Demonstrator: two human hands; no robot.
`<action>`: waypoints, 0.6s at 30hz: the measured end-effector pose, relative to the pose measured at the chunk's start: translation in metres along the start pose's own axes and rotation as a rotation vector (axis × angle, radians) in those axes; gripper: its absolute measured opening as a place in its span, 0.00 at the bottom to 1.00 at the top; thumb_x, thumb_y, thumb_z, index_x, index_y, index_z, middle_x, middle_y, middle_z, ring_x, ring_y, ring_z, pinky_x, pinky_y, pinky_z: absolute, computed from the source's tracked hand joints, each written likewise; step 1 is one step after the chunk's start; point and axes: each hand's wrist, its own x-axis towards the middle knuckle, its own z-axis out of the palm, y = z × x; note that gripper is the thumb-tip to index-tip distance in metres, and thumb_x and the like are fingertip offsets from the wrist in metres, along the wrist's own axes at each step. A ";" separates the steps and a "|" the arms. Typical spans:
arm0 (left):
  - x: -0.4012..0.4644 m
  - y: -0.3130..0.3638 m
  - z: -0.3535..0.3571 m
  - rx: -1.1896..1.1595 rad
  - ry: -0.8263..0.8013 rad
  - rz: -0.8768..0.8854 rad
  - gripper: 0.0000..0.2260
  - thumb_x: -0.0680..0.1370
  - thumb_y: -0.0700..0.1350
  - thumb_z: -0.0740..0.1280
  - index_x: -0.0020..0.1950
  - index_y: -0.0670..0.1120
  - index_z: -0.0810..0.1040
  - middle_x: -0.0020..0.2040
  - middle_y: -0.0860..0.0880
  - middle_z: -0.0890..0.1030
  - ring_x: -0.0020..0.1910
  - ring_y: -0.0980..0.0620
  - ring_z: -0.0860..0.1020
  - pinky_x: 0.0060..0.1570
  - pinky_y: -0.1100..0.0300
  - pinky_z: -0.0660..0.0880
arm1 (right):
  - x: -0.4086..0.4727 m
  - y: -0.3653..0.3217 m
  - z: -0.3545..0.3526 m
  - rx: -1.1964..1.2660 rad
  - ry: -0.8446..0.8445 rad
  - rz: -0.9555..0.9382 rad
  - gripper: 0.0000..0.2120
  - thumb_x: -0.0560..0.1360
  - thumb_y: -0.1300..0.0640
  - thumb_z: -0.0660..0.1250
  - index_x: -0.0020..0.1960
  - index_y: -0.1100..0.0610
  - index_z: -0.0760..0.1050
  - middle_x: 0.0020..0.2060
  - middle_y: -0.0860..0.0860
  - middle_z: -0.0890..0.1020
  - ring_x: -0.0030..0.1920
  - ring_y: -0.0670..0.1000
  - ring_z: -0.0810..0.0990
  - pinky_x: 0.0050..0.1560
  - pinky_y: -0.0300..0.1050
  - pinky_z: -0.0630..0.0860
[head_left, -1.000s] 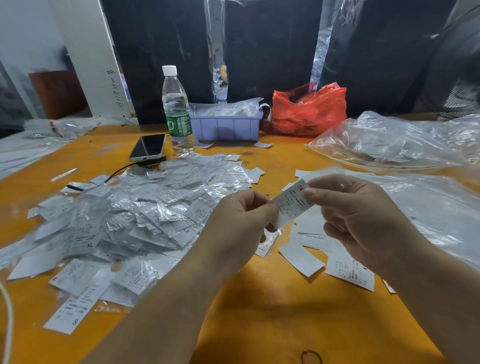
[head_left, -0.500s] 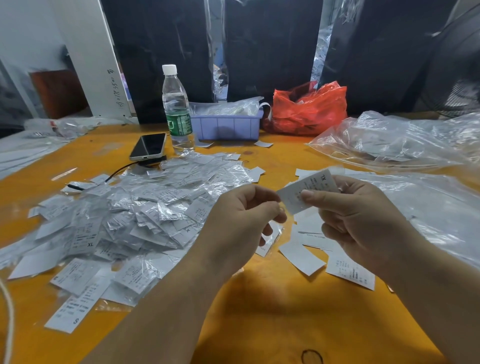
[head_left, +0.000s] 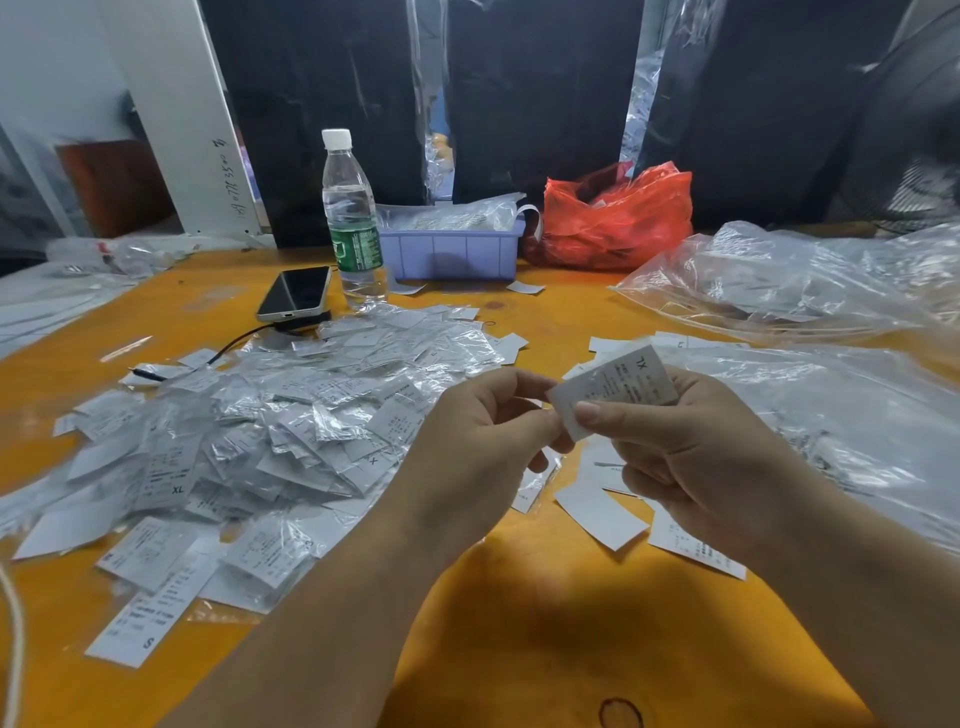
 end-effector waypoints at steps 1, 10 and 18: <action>0.000 0.001 0.000 -0.011 -0.006 -0.005 0.05 0.79 0.42 0.66 0.48 0.48 0.82 0.34 0.52 0.82 0.31 0.59 0.76 0.30 0.70 0.70 | 0.000 0.000 0.000 -0.011 0.004 0.004 0.15 0.62 0.57 0.75 0.46 0.62 0.81 0.25 0.52 0.64 0.22 0.45 0.58 0.20 0.35 0.60; 0.007 -0.003 -0.013 0.188 0.126 -0.119 0.08 0.78 0.44 0.67 0.41 0.44 0.82 0.27 0.57 0.78 0.25 0.63 0.71 0.25 0.70 0.69 | 0.000 -0.008 -0.004 -0.240 -0.013 0.003 0.13 0.65 0.58 0.76 0.49 0.58 0.83 0.32 0.54 0.81 0.19 0.45 0.65 0.22 0.34 0.62; 0.011 -0.012 -0.032 0.847 0.260 -0.324 0.04 0.73 0.51 0.65 0.40 0.52 0.76 0.38 0.54 0.80 0.36 0.54 0.77 0.31 0.59 0.76 | 0.004 0.000 -0.014 -1.139 0.061 -0.009 0.06 0.71 0.49 0.74 0.45 0.46 0.78 0.39 0.44 0.79 0.37 0.43 0.78 0.33 0.34 0.69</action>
